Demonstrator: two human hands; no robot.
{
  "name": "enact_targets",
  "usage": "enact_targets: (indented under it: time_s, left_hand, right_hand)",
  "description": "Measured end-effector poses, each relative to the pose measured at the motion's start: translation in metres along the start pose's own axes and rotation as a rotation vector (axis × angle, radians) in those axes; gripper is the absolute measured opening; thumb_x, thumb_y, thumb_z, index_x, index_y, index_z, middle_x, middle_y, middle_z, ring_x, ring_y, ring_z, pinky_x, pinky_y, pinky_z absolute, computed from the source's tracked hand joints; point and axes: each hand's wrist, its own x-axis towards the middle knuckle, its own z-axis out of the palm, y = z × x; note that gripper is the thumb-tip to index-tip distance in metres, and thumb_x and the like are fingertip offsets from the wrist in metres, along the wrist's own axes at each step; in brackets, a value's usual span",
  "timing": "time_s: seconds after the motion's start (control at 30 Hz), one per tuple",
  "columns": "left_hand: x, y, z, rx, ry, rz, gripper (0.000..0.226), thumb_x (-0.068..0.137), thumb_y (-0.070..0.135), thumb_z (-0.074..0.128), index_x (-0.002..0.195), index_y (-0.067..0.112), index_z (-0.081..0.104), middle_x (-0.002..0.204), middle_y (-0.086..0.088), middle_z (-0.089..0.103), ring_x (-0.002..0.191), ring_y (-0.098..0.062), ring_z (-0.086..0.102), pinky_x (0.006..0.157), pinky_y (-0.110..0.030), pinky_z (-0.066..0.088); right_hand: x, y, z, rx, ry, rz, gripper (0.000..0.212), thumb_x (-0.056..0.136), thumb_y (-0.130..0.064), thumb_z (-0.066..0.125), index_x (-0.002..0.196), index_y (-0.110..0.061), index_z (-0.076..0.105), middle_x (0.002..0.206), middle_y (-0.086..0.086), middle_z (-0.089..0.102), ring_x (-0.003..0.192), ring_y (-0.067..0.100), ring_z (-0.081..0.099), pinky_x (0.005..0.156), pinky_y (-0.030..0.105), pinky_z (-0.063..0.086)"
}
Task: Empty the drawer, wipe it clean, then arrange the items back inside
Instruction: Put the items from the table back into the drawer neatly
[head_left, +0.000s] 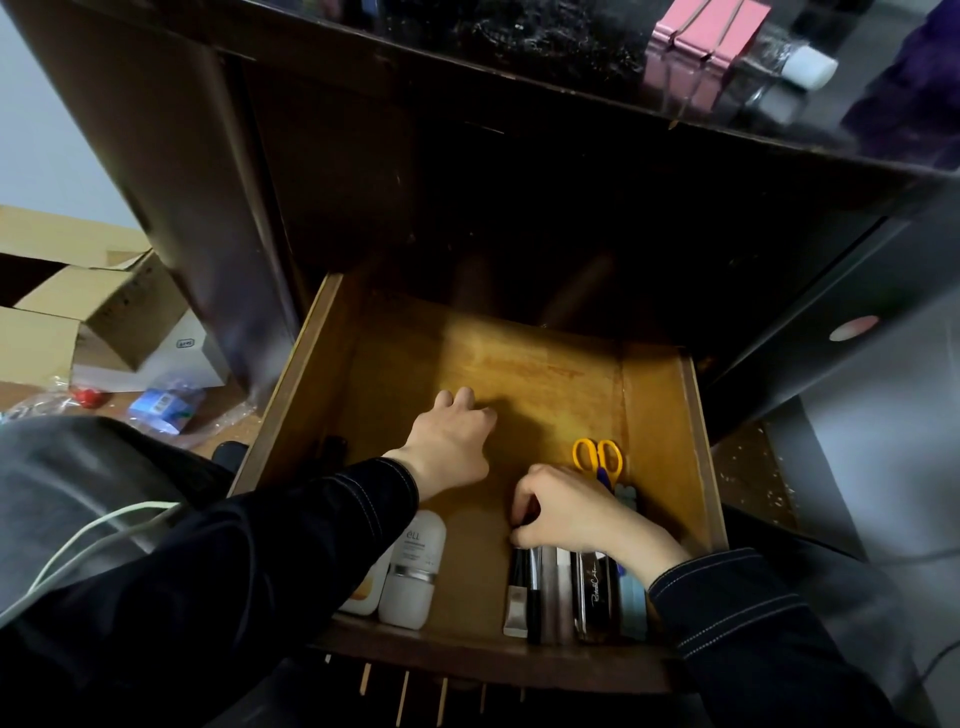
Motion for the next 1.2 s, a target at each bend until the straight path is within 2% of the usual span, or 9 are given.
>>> enact_targets:
  time_s: [0.2, 0.33, 0.47, 0.57, 0.7, 0.83, 0.9, 1.03, 1.2]
  left_hand:
    - [0.001, -0.001, 0.002, 0.003, 0.005, 0.003, 0.038, 0.086, 0.018, 0.059, 0.124, 0.017, 0.055, 0.121, -0.007, 0.041, 0.111, -0.030, 0.040, 0.091, -0.042, 0.051]
    - [0.002, -0.001, 0.002, 0.000, 0.000, 0.005, 0.038, 0.087, 0.019, 0.059, 0.124, 0.017, 0.055, 0.122, -0.008, 0.041, 0.113, -0.030, 0.039, 0.090, -0.041, 0.051]
    - [0.002, -0.002, 0.003, 0.001, 0.005, 0.005, 0.037, 0.087, 0.020, 0.059, 0.124, 0.017, 0.055, 0.123, -0.008, 0.041, 0.114, -0.031, 0.039, 0.091, -0.041, 0.051]
    - [0.003, -0.002, 0.004, 0.000, 0.007, 0.003, 0.037, 0.087, 0.021, 0.059, 0.124, 0.017, 0.056, 0.123, -0.007, 0.041, 0.114, -0.030, 0.039, 0.092, -0.042, 0.051]
    - [0.004, -0.002, 0.004, 0.006, 0.008, 0.003, 0.037, 0.087, 0.021, 0.059, 0.124, 0.017, 0.056, 0.123, -0.008, 0.041, 0.114, -0.031, 0.039, 0.092, -0.042, 0.051]
    - [0.004, -0.003, 0.004, 0.003, 0.001, 0.004, 0.036, 0.088, 0.021, 0.059, 0.123, 0.017, 0.056, 0.123, -0.007, 0.041, 0.116, -0.031, 0.039, 0.092, -0.042, 0.051]
    - [0.004, -0.004, 0.001, -0.011, 0.009, 0.006, 0.035, 0.087, 0.020, 0.059, 0.122, 0.016, 0.057, 0.122, -0.007, 0.044, 0.116, -0.031, 0.041, 0.091, -0.041, 0.051]
    - [-0.003, -0.001, -0.012, -0.062, 0.082, 0.003, 0.029, 0.089, 0.025, 0.059, 0.118, 0.019, 0.060, 0.117, -0.004, 0.053, 0.111, -0.028, 0.051, 0.085, -0.036, 0.049]
    - [-0.031, 0.013, -0.053, -0.159, 0.385, 0.100, 0.013, 0.092, 0.026, 0.057, 0.099, 0.023, 0.067, 0.096, 0.006, 0.066, 0.087, -0.016, 0.065, 0.074, -0.032, 0.057]
  right_hand:
    - [-0.004, -0.001, 0.000, -0.047, -0.016, -0.054, 0.021, 0.072, -0.045, 0.074, 0.085, -0.030, 0.068, 0.094, -0.015, 0.050, 0.083, 0.009, 0.056, 0.066, 0.031, 0.049]
    - [-0.005, -0.001, -0.001, -0.075, -0.024, -0.054, 0.037, 0.069, -0.061, 0.072, 0.090, -0.031, 0.067, 0.096, -0.013, 0.048, 0.086, 0.011, 0.055, 0.069, 0.034, 0.050]
    - [-0.004, -0.001, 0.004, -0.146, -0.023, -0.085, 0.042, 0.066, -0.065, 0.073, 0.090, -0.032, 0.063, 0.094, -0.014, 0.043, 0.085, 0.011, 0.049, 0.057, 0.028, 0.035]
    - [-0.003, 0.002, 0.005, -0.155, -0.017, -0.091, 0.040, 0.066, -0.064, 0.072, 0.090, -0.034, 0.061, 0.093, -0.014, 0.042, 0.085, 0.011, 0.047, 0.055, 0.026, 0.029]
    - [-0.002, 0.002, 0.005, -0.169, -0.019, -0.105, 0.040, 0.066, -0.065, 0.071, 0.091, -0.035, 0.062, 0.093, -0.014, 0.042, 0.086, 0.011, 0.047, 0.056, 0.027, 0.029]
    - [-0.003, 0.002, 0.001, -0.121, 0.002, -0.103, 0.051, 0.063, -0.077, 0.064, 0.091, -0.035, 0.063, 0.093, -0.015, 0.045, 0.085, 0.008, 0.049, 0.059, 0.029, 0.036]
    - [-0.004, 0.001, -0.003, -0.059, 0.060, -0.094, 0.049, 0.069, -0.079, 0.057, 0.092, -0.036, 0.063, 0.093, -0.017, 0.046, 0.082, 0.002, 0.050, 0.058, 0.028, 0.037]
    - [-0.012, -0.001, -0.021, 0.021, 0.251, -0.039, 0.025, 0.090, -0.060, 0.058, 0.090, -0.035, 0.063, 0.094, -0.018, 0.052, 0.083, 0.000, 0.054, 0.064, 0.025, 0.047]
    - [-0.044, -0.018, -0.068, -0.013, 0.515, -0.045, 0.009, 0.096, -0.050, 0.057, 0.092, -0.042, 0.058, 0.093, -0.025, 0.052, 0.082, -0.011, 0.053, 0.059, 0.010, 0.037]
